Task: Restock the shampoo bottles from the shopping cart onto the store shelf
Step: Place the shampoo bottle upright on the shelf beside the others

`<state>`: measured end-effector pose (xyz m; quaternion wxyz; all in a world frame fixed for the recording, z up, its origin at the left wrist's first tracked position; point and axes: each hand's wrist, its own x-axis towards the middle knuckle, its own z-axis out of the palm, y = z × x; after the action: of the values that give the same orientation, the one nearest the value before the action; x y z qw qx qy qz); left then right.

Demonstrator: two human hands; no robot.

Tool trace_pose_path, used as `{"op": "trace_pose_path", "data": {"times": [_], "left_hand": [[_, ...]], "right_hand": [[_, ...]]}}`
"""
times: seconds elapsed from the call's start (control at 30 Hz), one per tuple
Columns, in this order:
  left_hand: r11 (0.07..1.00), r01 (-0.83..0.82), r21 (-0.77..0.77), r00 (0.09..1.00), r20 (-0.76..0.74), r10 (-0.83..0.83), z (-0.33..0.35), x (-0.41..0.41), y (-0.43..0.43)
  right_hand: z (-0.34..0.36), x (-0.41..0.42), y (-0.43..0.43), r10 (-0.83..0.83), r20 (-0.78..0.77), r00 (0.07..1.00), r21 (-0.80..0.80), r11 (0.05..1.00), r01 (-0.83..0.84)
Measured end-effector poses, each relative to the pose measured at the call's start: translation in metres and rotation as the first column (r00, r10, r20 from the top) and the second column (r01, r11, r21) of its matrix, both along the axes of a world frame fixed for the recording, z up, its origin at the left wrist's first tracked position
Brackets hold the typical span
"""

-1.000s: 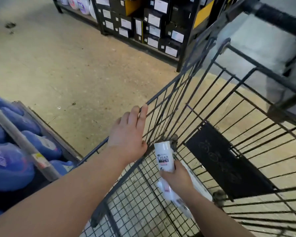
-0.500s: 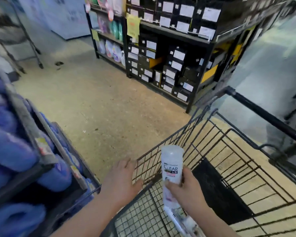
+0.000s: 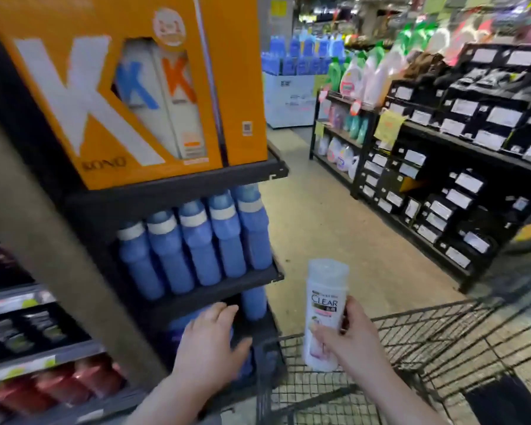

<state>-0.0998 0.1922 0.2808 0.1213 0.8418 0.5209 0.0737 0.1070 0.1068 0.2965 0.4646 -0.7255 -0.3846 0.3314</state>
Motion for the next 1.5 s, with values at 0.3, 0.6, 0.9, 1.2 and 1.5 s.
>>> {"op": "trace_pose_path", "data": {"times": [0.3, 0.6, 0.9, 1.2, 1.5], "left_hand": [[0.921, -0.373, 0.111, 0.925, 0.124, 0.360, 0.045, -0.257, -0.082], [0.725, -0.662, 0.190, 0.748, 0.100, 0.657, 0.077, -0.489, -0.169], [0.537, -0.834, 0.127, 0.551, 0.139, 0.823, 0.084, -0.643, -0.177], [0.490, -0.862, 0.130, 0.502, 0.083, 0.861, 0.101, -0.811, -0.105], [0.489, -0.863, 0.128, 0.503, 0.112, 0.857, 0.122, -0.955, -0.027]], "right_hand": [[0.055, -0.245, 0.006, 0.332, 0.086, 0.939, 0.170, 0.924, -0.342], [0.096, -0.485, -0.012, 0.667, 0.109, 0.737, 0.269, 0.694, -0.668], [0.107, -0.661, 0.010, 0.807, 0.133, 0.576, 0.275, 0.528, -0.803], [0.105, -0.847, 0.103, 0.874, 0.075, 0.480, 0.302, 0.438, -0.846], [0.122, -0.983, 0.184, 0.853, 0.040, 0.521, 0.307, 0.486, -0.818]]}}
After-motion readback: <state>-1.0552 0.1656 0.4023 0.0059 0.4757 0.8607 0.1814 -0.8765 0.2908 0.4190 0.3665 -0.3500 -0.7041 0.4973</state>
